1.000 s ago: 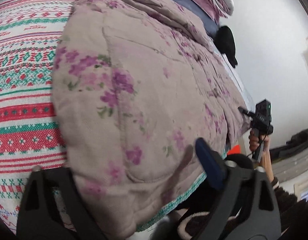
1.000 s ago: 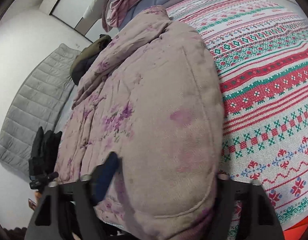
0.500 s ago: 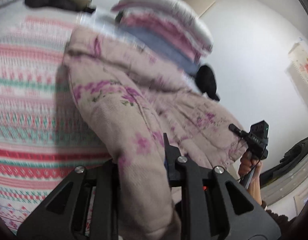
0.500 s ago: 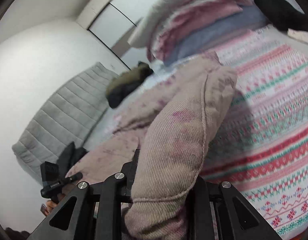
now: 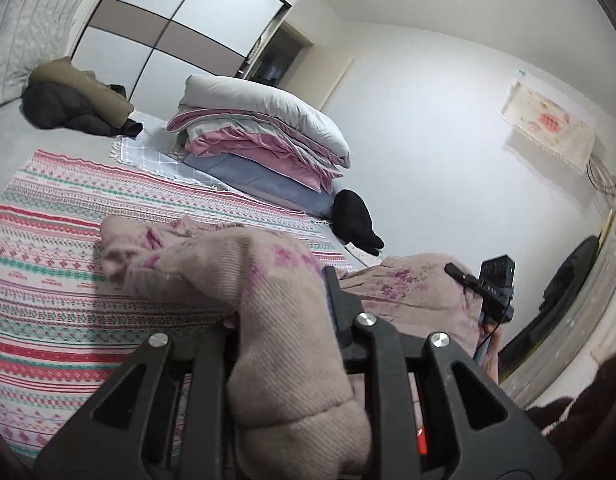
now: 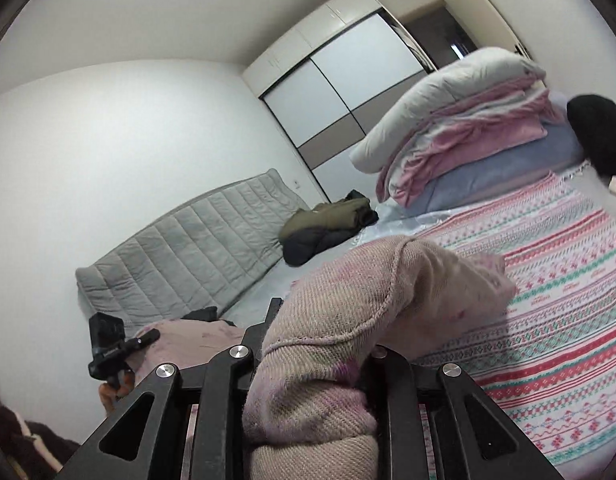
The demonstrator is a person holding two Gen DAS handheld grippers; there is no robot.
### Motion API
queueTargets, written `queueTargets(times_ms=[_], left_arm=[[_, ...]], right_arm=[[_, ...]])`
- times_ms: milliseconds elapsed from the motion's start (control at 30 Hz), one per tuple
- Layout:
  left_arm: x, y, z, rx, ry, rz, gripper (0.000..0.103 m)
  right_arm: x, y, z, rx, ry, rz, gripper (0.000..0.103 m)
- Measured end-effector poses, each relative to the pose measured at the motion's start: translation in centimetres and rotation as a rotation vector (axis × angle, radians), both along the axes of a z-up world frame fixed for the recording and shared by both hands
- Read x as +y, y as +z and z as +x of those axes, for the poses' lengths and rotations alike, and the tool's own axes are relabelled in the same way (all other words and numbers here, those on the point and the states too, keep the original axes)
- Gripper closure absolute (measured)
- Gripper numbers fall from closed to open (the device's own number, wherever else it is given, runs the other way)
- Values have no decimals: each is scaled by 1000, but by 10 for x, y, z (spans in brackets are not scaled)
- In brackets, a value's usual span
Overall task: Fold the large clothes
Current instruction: 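Grasp the jacket hem with the left tool while the right tool grasps the other hem corner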
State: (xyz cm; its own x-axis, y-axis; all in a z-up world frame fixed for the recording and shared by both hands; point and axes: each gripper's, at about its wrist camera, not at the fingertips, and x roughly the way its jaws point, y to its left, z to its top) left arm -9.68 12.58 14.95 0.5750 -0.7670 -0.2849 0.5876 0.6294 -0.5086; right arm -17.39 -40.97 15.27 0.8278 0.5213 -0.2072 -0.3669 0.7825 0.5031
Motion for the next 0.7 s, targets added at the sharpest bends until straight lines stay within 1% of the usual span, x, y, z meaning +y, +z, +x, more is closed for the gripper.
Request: queueTargets(times_ms=[67,133,233,333,367,433,467,500,600,633,700], left_arm=[[-2,-10,9,19,16,20,77],[-4,-32,33,88,55,41,76],[-7,-55,68,169,114,70,76],[-10,-59,106,150,197,75,72],[-12,-59,120,146,226,80,71],[-17,-62,152,150,299,113,67],[-21,-67,171,159,334,136,66],[-25,-73,188,171,363,161,66],[-39,-97,224,203,386,210,65],[-45,-108,237,206,404,240,65],[-55,-131,254,198,426,301,64]], right_arm=[[0,0,1,25,-12,-21,79],[-2,-8,9,51,-32,-37,79],[-4,-35,55,151,-86,-25,78],[-7,-52,97,185,-158,-31,78],[-10,-56,113,192,-192,-12,78],[-19,-63,145,213,-266,26,77],[-22,-68,165,236,-329,32,77],[-24,-71,176,252,-367,29,76],[-16,-86,225,343,-488,-54,76],[-12,-94,240,377,-514,-74,75],[-6,-109,260,410,-539,-108,74]])
